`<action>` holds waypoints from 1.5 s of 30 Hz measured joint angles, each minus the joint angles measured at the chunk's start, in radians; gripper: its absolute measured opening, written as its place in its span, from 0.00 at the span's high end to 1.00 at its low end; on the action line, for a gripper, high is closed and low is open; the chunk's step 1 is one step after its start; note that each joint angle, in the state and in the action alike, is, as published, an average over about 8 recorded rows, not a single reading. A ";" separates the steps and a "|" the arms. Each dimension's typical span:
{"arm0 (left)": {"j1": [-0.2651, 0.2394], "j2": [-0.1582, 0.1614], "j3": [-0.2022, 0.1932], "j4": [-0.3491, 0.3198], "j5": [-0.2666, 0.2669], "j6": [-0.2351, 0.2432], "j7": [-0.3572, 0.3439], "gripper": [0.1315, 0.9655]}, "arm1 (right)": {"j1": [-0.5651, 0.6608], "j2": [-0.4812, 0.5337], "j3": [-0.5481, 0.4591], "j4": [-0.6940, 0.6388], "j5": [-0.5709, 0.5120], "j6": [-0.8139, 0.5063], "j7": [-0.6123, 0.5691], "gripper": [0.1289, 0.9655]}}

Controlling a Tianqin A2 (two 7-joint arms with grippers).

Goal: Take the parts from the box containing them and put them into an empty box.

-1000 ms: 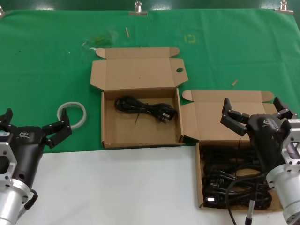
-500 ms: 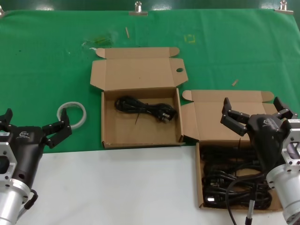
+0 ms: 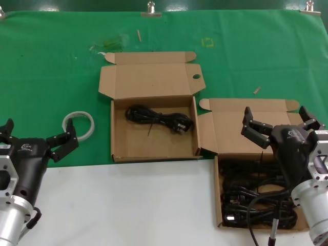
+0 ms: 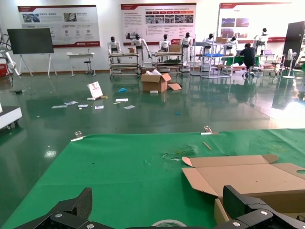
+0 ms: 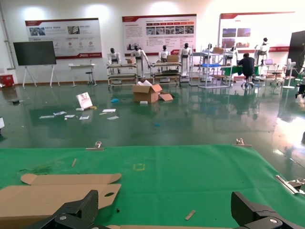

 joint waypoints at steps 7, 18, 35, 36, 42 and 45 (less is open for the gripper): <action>0.000 0.000 0.000 0.000 0.000 0.000 0.000 0.00 | 0.000 0.000 0.000 0.000 0.000 0.000 0.000 0.00; 0.000 0.000 0.000 0.000 0.000 0.000 0.000 0.00 | 0.000 0.000 0.000 0.000 0.000 0.000 0.000 0.00; 0.000 0.000 0.000 0.000 0.000 0.000 0.000 0.00 | 0.000 0.000 0.000 0.000 0.000 0.000 0.000 0.00; 0.000 0.000 0.000 0.000 0.000 0.000 0.000 0.00 | 0.000 0.000 0.000 0.000 0.000 0.000 0.000 0.00; 0.000 0.000 0.000 0.000 0.000 0.000 0.000 0.00 | 0.000 0.000 0.000 0.000 0.000 0.000 0.000 0.00; 0.000 0.000 0.000 0.000 0.000 0.000 0.000 0.00 | 0.000 0.000 0.000 0.000 0.000 0.000 0.000 0.00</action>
